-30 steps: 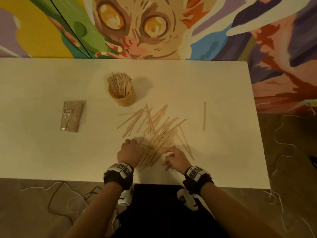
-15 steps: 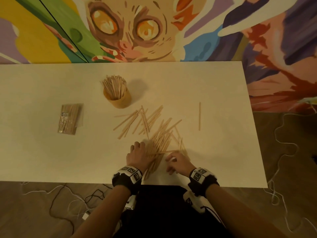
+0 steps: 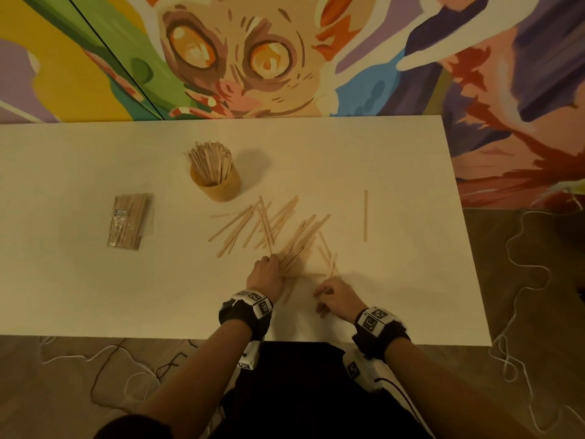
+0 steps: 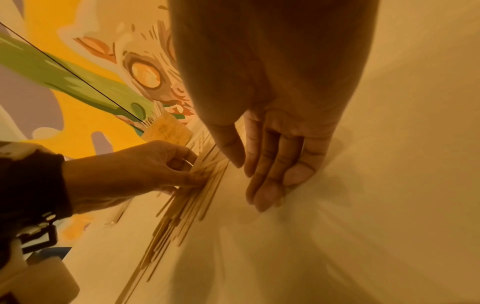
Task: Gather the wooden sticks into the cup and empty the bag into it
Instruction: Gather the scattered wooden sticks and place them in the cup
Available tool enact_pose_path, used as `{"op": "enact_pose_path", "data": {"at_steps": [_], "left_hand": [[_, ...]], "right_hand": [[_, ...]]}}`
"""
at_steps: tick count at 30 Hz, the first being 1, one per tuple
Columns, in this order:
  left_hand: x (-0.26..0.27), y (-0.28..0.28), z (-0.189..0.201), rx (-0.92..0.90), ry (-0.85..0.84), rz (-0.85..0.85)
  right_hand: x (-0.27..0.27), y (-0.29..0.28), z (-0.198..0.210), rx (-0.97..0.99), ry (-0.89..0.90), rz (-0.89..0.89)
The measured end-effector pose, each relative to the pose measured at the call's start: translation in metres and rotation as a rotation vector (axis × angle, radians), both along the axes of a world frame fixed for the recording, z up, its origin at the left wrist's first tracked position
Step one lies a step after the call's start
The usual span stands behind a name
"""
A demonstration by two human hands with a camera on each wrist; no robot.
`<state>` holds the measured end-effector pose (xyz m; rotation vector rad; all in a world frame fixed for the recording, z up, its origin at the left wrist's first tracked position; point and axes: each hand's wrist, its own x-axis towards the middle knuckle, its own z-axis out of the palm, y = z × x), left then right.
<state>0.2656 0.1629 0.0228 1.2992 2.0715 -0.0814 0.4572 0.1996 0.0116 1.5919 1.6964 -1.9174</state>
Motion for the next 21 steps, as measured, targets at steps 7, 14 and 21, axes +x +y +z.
{"op": "enact_pose_path", "data": {"at_steps": [7,14,21], "left_hand": [[-0.009,0.002,-0.004,-0.075,0.025,-0.078],[-0.057,0.005,0.011,-0.128,0.004,-0.078],[-0.09,-0.005,0.038,-0.133,-0.264,0.123]], "right_hand": [[-0.002,0.005,0.005,0.032,0.024,0.044],[-0.005,0.016,0.006,0.072,0.029,0.05],[-0.016,0.02,0.016,0.075,0.053,0.055]]}}
